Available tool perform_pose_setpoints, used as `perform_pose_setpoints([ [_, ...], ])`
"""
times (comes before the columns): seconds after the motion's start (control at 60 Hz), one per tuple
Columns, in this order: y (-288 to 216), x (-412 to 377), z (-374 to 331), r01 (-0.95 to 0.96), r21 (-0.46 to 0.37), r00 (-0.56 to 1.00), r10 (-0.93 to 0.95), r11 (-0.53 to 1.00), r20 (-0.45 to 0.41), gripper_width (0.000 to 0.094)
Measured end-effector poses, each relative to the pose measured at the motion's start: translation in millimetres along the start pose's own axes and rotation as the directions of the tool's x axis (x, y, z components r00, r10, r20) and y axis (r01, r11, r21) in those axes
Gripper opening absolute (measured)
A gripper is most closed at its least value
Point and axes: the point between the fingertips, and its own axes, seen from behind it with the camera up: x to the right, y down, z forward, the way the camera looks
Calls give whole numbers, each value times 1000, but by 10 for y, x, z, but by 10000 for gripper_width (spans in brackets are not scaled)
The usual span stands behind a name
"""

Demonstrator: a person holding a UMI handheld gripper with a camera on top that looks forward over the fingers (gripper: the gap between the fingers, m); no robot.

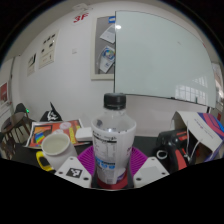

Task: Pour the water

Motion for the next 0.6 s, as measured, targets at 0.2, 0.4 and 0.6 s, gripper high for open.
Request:
perform_pose_setpoints([
  [0.2, -10, 31, -20, 14, 54, 1000, -13, 998, -24, 439],
  [0.4, 124, 27, -77, 11, -40, 999, -13, 999, -48, 862],
  [0.6, 31, 22, -745, 10, -78, 993, -19, 997, -115, 840],
])
